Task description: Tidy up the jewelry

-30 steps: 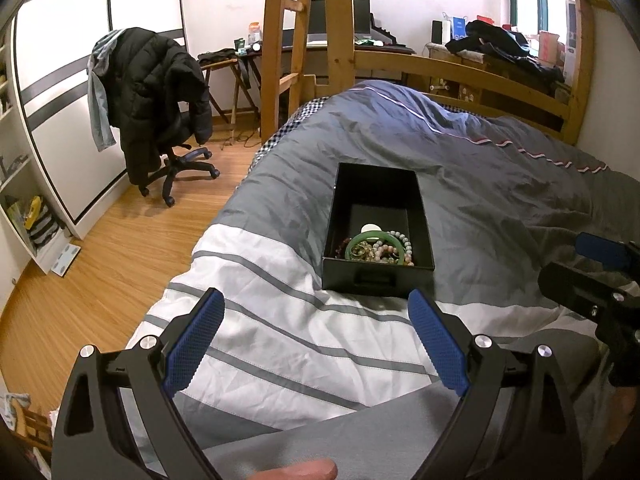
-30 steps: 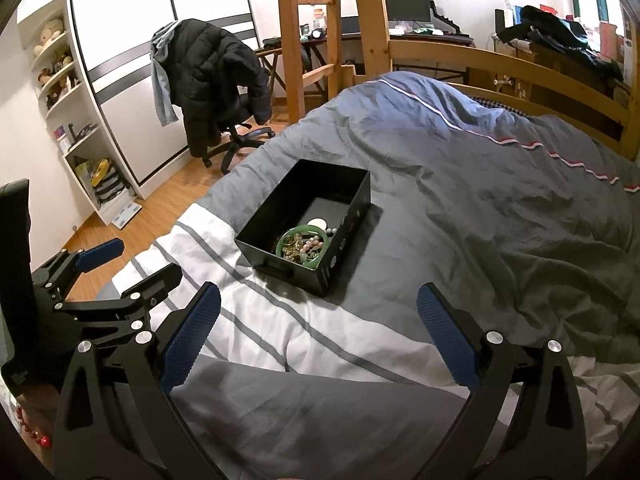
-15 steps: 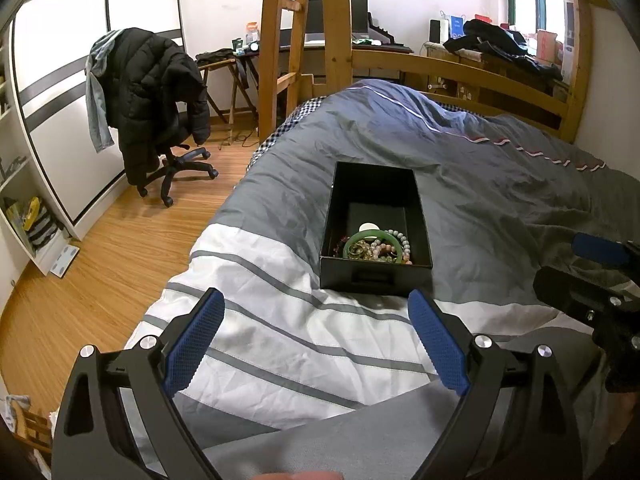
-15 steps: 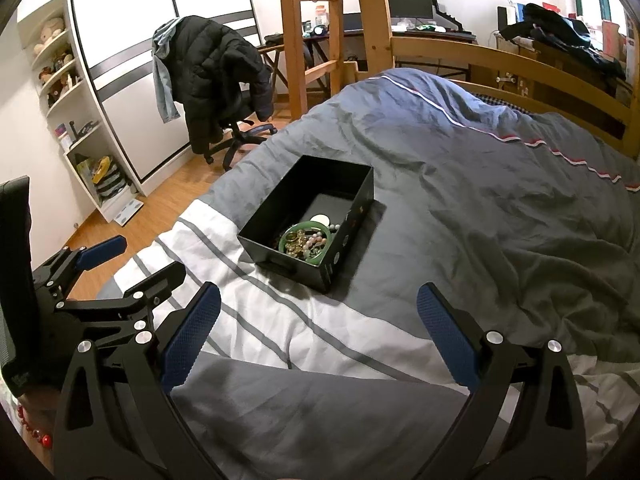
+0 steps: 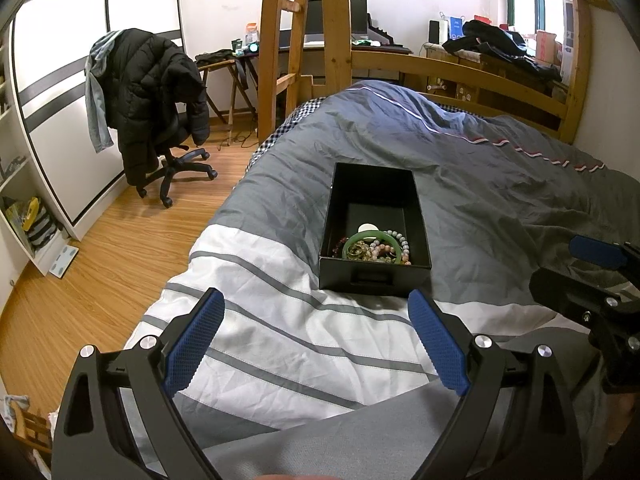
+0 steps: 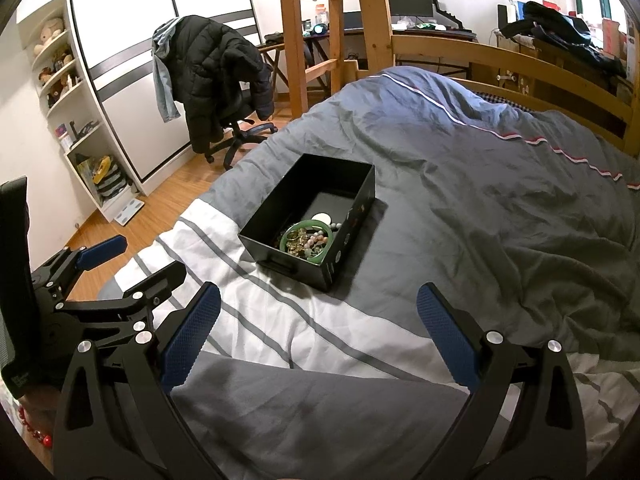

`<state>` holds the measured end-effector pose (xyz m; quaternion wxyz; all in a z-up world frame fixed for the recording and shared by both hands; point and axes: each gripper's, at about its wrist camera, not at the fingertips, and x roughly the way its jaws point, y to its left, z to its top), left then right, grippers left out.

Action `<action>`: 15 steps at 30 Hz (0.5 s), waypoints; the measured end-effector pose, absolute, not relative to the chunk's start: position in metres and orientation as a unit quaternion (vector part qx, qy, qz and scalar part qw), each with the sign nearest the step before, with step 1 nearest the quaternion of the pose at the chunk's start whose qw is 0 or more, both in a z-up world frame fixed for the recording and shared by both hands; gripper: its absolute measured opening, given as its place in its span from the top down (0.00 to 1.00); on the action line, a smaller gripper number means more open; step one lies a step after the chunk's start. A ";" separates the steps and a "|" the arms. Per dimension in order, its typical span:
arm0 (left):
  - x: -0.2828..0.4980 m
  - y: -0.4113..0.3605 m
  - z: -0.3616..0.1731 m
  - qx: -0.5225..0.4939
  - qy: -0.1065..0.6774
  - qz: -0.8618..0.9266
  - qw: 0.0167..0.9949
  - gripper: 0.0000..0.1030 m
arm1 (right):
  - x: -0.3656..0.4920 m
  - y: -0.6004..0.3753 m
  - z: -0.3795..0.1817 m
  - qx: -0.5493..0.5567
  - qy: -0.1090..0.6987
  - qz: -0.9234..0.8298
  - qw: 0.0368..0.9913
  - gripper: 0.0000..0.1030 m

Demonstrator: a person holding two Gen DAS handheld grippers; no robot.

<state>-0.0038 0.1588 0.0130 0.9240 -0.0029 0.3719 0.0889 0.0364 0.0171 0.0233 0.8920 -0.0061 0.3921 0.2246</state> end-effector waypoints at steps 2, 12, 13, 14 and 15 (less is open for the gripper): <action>-0.004 0.158 0.013 -0.002 0.372 0.089 0.924 0.11 | 0.036 0.017 0.023 -0.006 0.392 0.224 0.892 0.05; -0.004 0.157 0.014 0.001 0.372 0.091 0.924 0.11 | 0.033 0.023 0.021 -0.005 0.393 0.226 0.891 0.05; -0.004 0.157 0.014 0.001 0.372 0.091 0.924 0.11 | 0.033 0.023 0.021 -0.004 0.393 0.226 0.891 0.05; -0.004 0.157 0.014 0.001 0.372 0.091 0.924 0.11 | 0.033 0.022 0.021 -0.003 0.394 0.226 0.891 0.05; -0.004 0.157 0.014 0.000 0.373 0.091 0.924 0.11 | 0.033 0.023 0.021 -0.003 0.394 0.226 0.891 0.05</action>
